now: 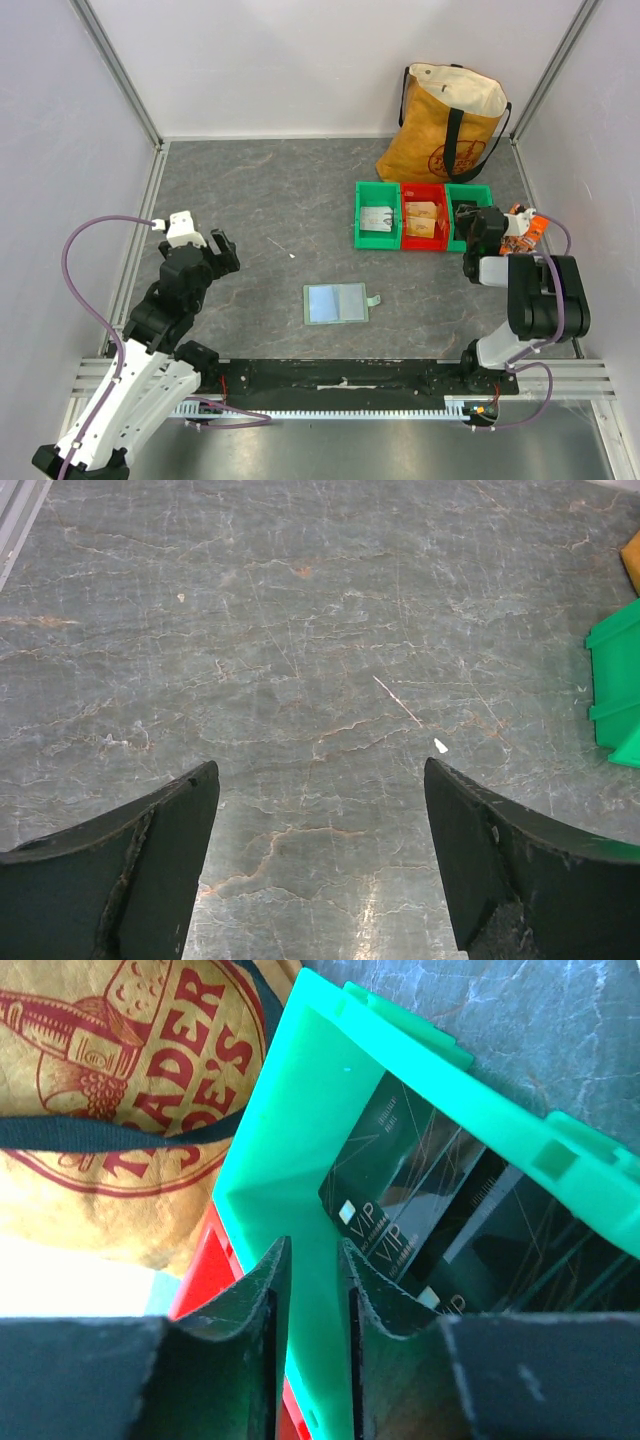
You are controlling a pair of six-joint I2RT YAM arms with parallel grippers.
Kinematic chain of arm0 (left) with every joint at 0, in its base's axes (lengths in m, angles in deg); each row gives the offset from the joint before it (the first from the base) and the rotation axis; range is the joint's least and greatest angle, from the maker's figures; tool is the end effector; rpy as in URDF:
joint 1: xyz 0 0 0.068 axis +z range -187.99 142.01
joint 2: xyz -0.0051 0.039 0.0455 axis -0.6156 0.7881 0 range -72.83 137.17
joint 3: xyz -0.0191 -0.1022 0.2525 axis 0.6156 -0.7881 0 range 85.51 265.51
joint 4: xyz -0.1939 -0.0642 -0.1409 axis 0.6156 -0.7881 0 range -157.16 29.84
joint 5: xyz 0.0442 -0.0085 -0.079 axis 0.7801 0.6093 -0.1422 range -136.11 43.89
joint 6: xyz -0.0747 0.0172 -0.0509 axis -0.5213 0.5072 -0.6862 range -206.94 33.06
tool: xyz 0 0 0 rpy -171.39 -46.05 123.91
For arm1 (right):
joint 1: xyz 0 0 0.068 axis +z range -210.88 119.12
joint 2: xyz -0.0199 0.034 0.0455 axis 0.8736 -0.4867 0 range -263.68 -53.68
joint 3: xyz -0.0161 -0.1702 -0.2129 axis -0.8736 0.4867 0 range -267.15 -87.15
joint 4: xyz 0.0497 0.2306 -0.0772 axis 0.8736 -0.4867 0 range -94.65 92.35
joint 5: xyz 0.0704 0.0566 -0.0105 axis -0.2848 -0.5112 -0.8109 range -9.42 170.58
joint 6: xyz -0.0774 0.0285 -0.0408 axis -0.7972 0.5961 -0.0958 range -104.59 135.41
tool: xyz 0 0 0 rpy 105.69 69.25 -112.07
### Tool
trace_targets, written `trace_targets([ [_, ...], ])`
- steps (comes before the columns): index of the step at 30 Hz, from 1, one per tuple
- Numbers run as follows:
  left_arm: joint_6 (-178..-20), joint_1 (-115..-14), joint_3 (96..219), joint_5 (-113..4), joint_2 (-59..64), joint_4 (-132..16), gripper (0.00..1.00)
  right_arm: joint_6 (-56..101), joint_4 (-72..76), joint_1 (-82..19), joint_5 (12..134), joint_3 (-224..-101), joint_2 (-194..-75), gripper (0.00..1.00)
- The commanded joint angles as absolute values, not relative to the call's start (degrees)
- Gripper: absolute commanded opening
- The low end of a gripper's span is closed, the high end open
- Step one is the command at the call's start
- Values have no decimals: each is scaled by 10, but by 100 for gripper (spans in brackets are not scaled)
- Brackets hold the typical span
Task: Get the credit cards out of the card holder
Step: Place the credit card in the storage box, then remove the credit card from the card holder.
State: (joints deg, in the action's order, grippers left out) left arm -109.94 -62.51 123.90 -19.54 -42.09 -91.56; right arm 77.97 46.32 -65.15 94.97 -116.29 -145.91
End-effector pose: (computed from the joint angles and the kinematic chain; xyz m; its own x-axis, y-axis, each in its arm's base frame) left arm 0.1508 -0.0282 0.2792 -0.3368 -0.2306 -0.9129 -0.1444 0.9707 -0.1919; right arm 0.3314 -0.0453 0.1484 0.1214 0.8530 -0.5076 0.4310 0.4154 0.8011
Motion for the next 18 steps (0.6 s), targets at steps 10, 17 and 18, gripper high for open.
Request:
trace_targets([
  [10,-1072,-618,1237,-241,-411,-886,88,601,228,-647,861,-1154,-1207,58],
  [17,-1077,-618,1244,-326,-376,-884,87,505,71,-536,736,-1204,-1113,59],
  [18,-1083,-617,1247,-342,-368,-884,86,496,53,-515,728,-1213,-1106,59],
])
